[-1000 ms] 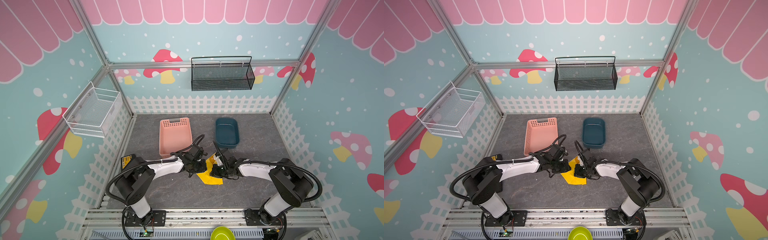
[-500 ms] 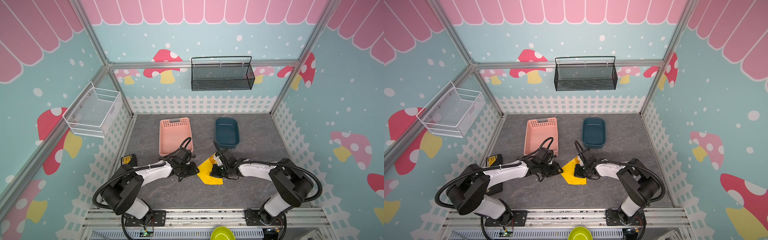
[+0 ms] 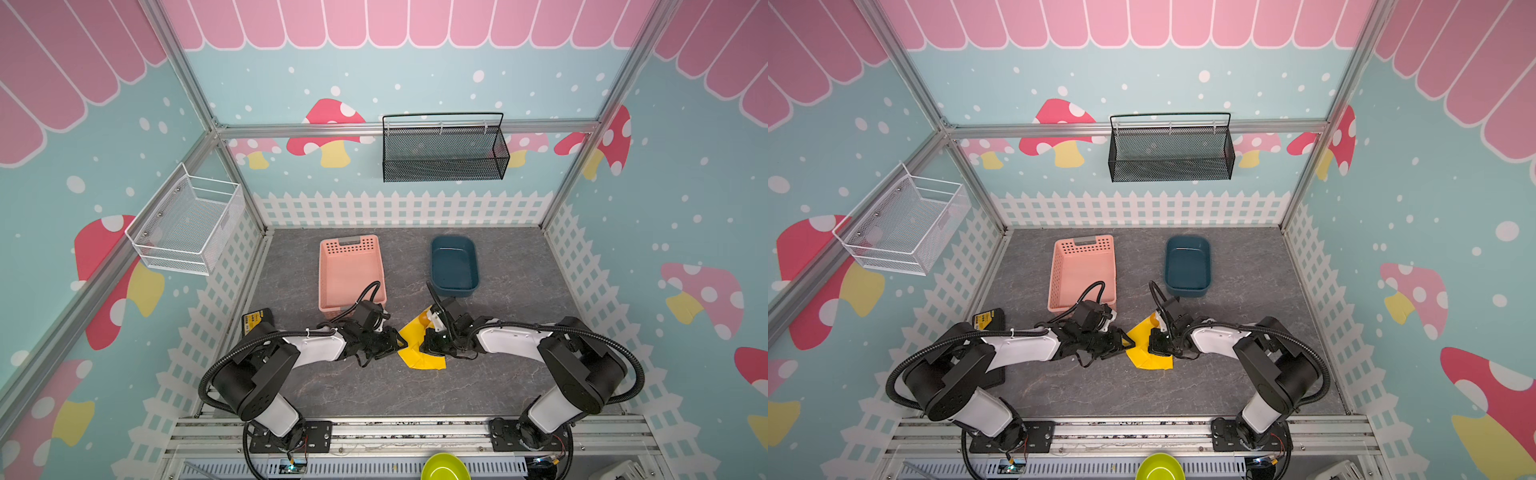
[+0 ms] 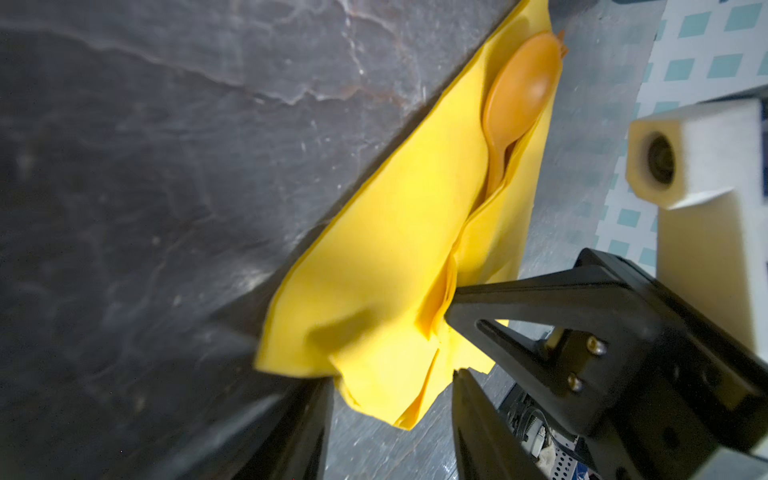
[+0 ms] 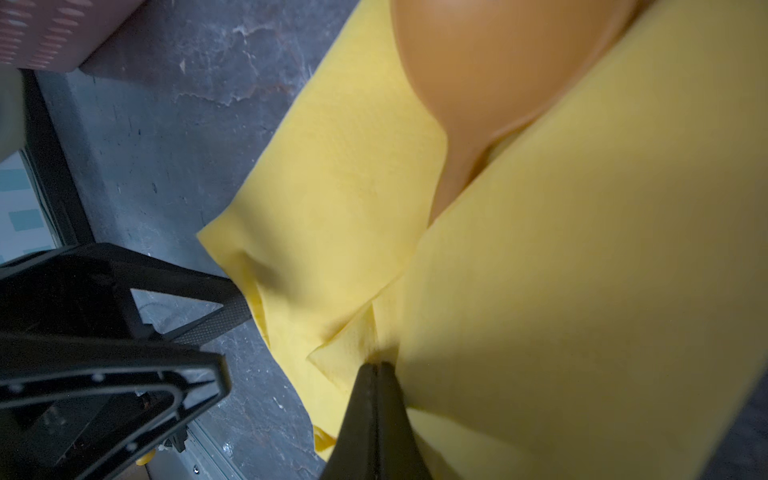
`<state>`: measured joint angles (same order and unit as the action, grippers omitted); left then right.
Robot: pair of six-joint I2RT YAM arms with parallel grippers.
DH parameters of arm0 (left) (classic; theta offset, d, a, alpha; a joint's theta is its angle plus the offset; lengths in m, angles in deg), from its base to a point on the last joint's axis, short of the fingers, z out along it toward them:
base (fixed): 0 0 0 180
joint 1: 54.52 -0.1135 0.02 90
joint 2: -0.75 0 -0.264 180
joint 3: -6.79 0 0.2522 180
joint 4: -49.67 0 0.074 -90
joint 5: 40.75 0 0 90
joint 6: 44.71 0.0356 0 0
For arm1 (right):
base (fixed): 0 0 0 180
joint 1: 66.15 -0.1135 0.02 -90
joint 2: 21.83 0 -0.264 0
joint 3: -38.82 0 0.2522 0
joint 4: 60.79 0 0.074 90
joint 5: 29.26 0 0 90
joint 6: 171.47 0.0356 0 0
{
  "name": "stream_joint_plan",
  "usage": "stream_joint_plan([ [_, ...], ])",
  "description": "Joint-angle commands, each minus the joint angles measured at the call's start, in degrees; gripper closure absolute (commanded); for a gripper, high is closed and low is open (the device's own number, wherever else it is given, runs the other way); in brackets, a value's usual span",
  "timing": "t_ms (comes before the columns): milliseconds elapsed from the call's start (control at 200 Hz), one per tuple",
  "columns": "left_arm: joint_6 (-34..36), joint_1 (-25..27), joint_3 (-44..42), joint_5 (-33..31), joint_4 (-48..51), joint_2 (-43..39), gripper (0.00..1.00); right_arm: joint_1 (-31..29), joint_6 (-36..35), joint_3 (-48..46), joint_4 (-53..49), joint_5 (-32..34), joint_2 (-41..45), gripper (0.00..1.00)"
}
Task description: Place the utensils on the paper napkin and roll it up
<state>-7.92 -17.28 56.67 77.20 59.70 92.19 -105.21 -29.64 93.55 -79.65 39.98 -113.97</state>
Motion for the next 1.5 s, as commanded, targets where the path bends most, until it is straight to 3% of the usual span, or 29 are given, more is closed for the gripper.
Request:
stream_joint_plan([
  [0, -1.9, -0.3, -1.3, -0.8, -1.5, 2.0, 0.5, -0.2, -0.5, -0.3, -3.3, 2.0, -0.4, 1.0],
  [265, -0.3, -0.4, 1.2, -3.4, -1.3, 2.4, 0.49, -0.3, -0.3, -0.3, -3.3, 1.9, -0.3, 1.0],
  [515, 4.2, -0.5, 4.9, -8.7, 5.3, 2.0, 0.49, -0.3, -0.4, -0.4, -3.3, 1.9, -0.1, 1.0],
  [806, 3.7, -0.7, 5.2, -6.7, 3.2, 3.1, 0.49, -0.3, -0.4, -0.5, -3.3, 2.0, 0.1, 1.0],
  [1031, 2.6, 0.2, 2.2, -6.2, -0.5, -0.5, 0.52, -0.3, -0.5, -0.4, -3.3, 1.8, 0.2, 1.0],
  [1151, 3.1, 0.3, 2.5, -7.1, 1.1, -1.2, 0.57, -0.2, -0.5, -0.4, -3.3, 1.9, 0.3, 1.0],
  [1496, 5.8, 0.5, 5.9, -9.9, 8.2, -1.9, 0.82, -0.3, -0.7, -0.4, -3.3, 1.6, -0.2, 1.0],
])
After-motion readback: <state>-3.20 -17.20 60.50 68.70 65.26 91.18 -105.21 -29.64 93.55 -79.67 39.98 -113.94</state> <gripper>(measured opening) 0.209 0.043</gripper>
